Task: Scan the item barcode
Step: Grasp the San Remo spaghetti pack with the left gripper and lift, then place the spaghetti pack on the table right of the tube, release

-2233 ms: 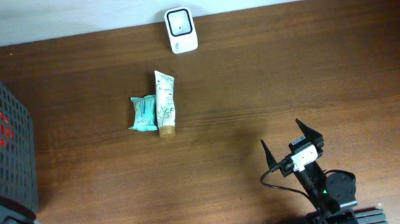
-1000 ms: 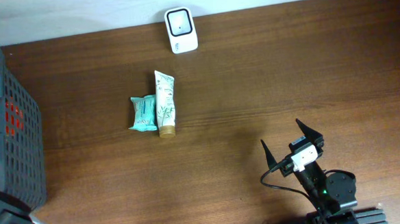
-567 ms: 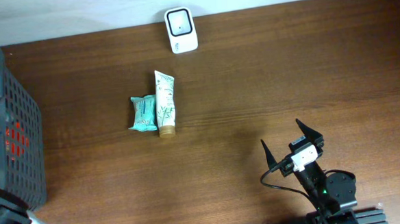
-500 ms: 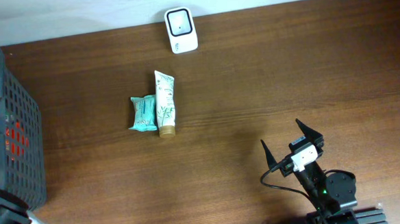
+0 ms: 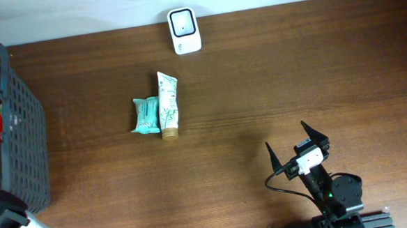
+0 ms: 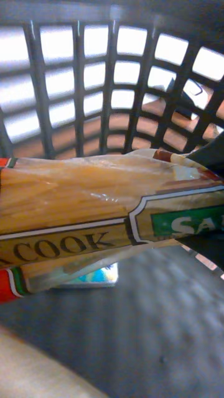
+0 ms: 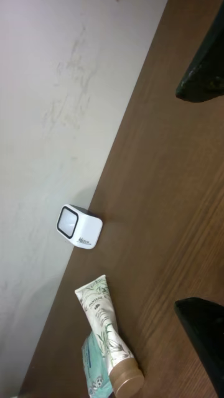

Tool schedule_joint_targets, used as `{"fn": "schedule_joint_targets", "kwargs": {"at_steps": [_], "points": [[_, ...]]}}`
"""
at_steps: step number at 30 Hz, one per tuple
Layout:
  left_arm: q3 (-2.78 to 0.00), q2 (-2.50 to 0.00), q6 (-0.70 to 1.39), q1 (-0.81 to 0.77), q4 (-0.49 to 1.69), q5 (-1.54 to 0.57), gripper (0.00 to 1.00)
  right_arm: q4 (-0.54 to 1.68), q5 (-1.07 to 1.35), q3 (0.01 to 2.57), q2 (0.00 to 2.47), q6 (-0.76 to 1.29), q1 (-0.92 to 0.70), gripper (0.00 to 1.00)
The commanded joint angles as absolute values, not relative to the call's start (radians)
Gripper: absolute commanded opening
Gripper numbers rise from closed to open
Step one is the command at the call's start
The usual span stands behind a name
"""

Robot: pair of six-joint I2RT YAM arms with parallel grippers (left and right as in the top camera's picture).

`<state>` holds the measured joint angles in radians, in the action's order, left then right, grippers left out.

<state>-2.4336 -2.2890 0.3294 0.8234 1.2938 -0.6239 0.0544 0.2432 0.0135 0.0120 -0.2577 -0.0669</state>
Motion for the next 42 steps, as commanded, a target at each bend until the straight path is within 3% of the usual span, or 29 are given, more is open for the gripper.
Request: {"fn": "schedule_joint_targets", "kwargs": {"at_steps": [1,8,15,23,31,37,42], "points": [[-2.627,-2.249,0.239,0.818,1.311,-0.786,0.00,0.057,0.234,0.006,0.006,-0.243,-0.064,0.99],[-3.139,-2.230,0.184,0.730,1.439,-0.712,0.00,0.057,0.234,0.006,0.006,-0.243,-0.064,0.98],[-3.138,-2.032,0.047,0.469,1.439,-0.498,0.00,0.057,0.234,0.006,0.006,-0.243,-0.064,0.99],[-3.070,-2.020,0.002,0.066,1.528,-0.290,0.00,0.057,0.234,0.006,0.006,-0.243,-0.064,0.98],[-2.758,-2.048,0.032,-0.242,1.534,-0.155,0.00,0.057,0.234,0.006,0.006,-0.243,-0.064,0.99],[-2.267,-2.059,0.227,-0.410,1.278,-0.151,0.00,0.057,0.234,0.006,0.006,-0.243,-0.064,0.99],[-1.806,-2.059,0.574,-0.524,0.933,0.008,0.00,0.057,0.234,0.006,0.006,-0.243,-0.064,0.99]]}}
